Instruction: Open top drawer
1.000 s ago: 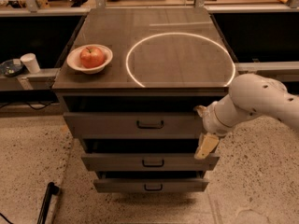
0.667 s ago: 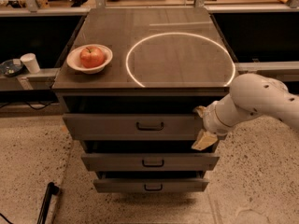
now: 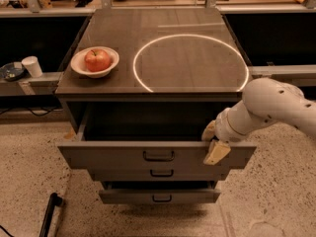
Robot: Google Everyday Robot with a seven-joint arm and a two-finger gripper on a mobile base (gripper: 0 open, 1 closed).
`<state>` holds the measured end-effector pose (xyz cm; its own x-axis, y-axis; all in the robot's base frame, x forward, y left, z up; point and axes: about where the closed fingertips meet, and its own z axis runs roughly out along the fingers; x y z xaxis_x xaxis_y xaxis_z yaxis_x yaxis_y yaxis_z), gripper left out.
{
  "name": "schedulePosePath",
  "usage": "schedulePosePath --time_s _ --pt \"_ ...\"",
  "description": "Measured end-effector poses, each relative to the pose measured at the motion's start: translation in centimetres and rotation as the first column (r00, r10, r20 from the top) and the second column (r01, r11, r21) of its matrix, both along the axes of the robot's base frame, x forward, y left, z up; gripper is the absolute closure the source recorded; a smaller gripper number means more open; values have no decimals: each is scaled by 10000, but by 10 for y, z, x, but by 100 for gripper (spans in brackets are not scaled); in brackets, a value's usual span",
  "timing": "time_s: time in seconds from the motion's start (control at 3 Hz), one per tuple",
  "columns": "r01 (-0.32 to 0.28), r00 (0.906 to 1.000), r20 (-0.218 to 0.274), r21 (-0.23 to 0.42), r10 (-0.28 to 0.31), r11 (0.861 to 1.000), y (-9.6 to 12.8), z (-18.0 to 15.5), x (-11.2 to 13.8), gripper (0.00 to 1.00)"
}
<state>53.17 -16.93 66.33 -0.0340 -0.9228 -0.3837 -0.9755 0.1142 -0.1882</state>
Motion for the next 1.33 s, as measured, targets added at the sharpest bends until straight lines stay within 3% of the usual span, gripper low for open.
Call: schedulePosePath --time_s 0.33,1.0,1.33 --pt "0 10000 0 0 0 10000 0 0 0 4" --pt "-6 10000 -3 -6 6 10000 0 0 0 0" --pt "-624 9977 -318 -694 603 9956 13 7 -21 0"
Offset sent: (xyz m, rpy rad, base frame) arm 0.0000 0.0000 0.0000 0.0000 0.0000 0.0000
